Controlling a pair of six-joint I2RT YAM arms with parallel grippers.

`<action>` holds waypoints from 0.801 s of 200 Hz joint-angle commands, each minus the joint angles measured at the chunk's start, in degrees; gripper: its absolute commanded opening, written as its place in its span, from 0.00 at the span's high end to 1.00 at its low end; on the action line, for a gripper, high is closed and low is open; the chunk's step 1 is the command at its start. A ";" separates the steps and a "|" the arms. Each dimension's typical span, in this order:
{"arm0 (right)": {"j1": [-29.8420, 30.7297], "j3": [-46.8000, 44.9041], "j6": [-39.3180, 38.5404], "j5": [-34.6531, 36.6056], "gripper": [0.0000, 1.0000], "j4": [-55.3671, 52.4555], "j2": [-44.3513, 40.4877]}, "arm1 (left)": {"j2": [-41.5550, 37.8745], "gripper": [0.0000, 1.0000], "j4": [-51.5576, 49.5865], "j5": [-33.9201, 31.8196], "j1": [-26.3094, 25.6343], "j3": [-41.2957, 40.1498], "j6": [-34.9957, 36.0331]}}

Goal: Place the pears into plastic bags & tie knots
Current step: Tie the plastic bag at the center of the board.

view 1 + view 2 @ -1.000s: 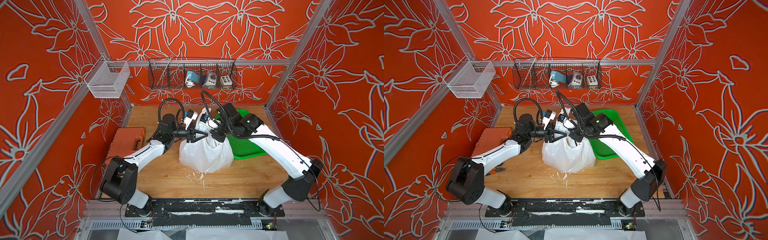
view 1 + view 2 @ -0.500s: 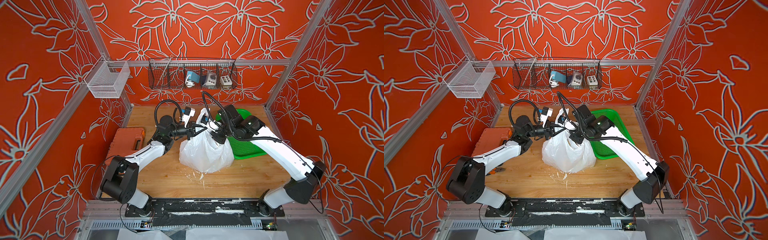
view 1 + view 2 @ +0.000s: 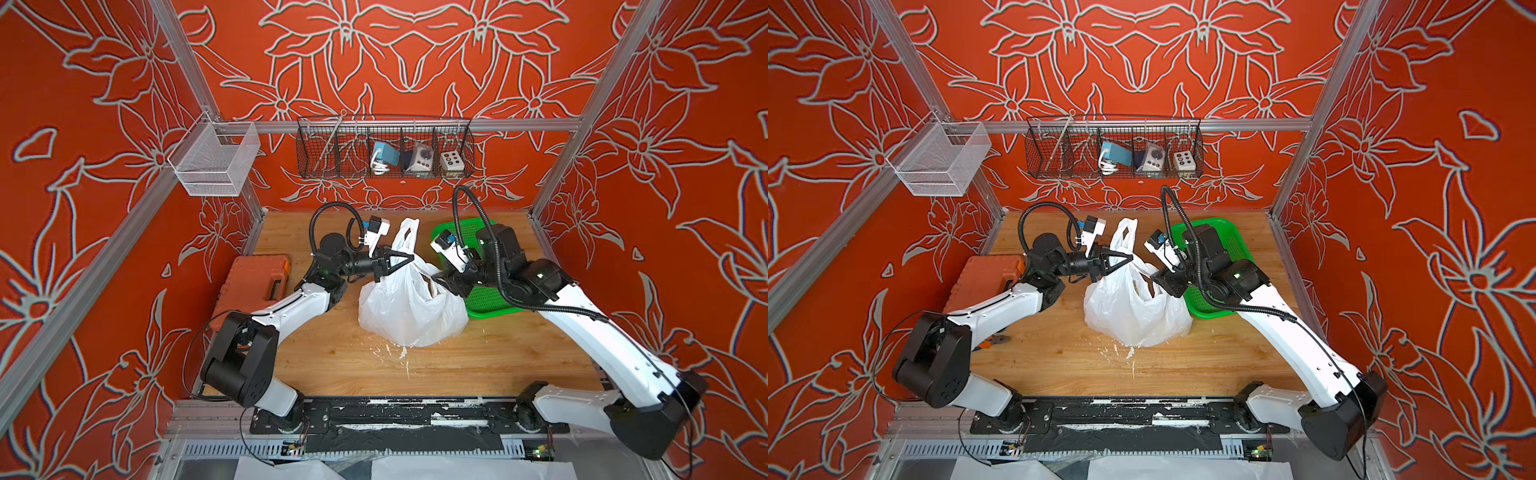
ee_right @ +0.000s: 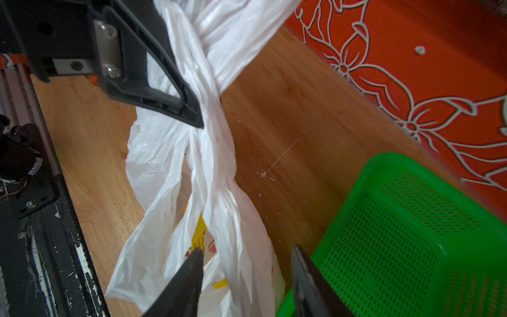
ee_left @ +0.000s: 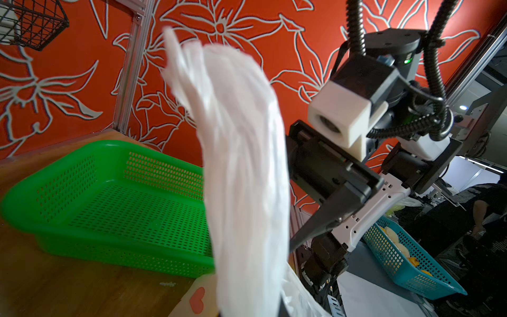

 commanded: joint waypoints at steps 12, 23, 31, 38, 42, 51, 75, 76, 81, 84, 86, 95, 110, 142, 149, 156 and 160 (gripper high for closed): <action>-0.19 -0.06 1.98 -3.49 0.48 4.72 2.69 | -1.31 1.00 1.79 1.56 -0.13 0.17 0.23; -0.36 0.29 1.72 -3.23 0.55 5.11 3.36 | -1.33 1.00 1.82 1.75 -0.17 0.17 0.21; -0.66 0.74 1.64 -2.57 0.77 5.06 3.74 | -1.31 1.00 1.80 1.85 -0.21 0.02 0.19; -1.14 1.15 1.55 -2.45 0.95 5.04 3.78 | -1.32 1.00 1.67 1.94 -0.12 -0.17 0.19; -1.47 1.19 1.58 -2.45 1.00 5.00 3.66 | -1.39 1.00 1.55 1.96 -0.11 -0.32 0.21; -2.34 1.06 1.96 -2.16 1.00 5.43 2.99 | -1.44 1.00 1.61 1.93 -0.13 -0.85 0.25; -4.41 -1.16 4.90 -0.99 1.00 9.50 -0.57 | -1.70 1.00 1.70 1.85 -0.16 -2.34 0.32; -4.46 -1.34 5.06 -0.93 1.00 9.64 -0.69 | -1.72 1.00 1.71 1.89 -0.14 -2.44 0.39; -4.65 -2.00 5.65 -0.43 1.00 10.71 -1.61 | -1.75 1.00 1.71 1.86 -0.15 -2.75 0.39; -4.62 -2.44 6.05 -0.04 1.00 11.60 -2.19 | -1.73 1.00 1.76 1.80 -0.13 -2.87 0.49; -4.64 -2.75 6.34 0.30 1.00 11.89 -2.55 | -1.78 1.00 1.66 1.79 -0.13 -3.07 0.53; -4.68 -4.18 7.38 1.45 1.00 14.08 -4.05 | -1.90 1.00 1.50 1.67 -0.15 -3.55 0.78; -4.79 -6.38 9.27 2.95 1.00 17.03 -6.06 | -2.10 1.00 1.30 1.52 -0.12 -4.25 1.05; -4.81 -9.63 11.54 0.67 1.00 20.58 -7.64 | -1.91 1.00 0.34 1.76 -0.19 -4.84 2.20; -4.78 -9.32 11.73 -0.30 1.00 20.32 -7.11 | -1.70 1.00 0.23 2.15 -0.20 -4.54 2.27; -4.77 -9.01 11.74 -1.34 1.00 19.86 -6.49 | -1.47 1.00 -0.07 2.39 -0.21 -4.04 2.38; -4.79 -8.93 11.61 -1.87 1.00 19.57 -6.15 | -1.52 1.00 -0.21 2.54 -0.16 -3.73 2.32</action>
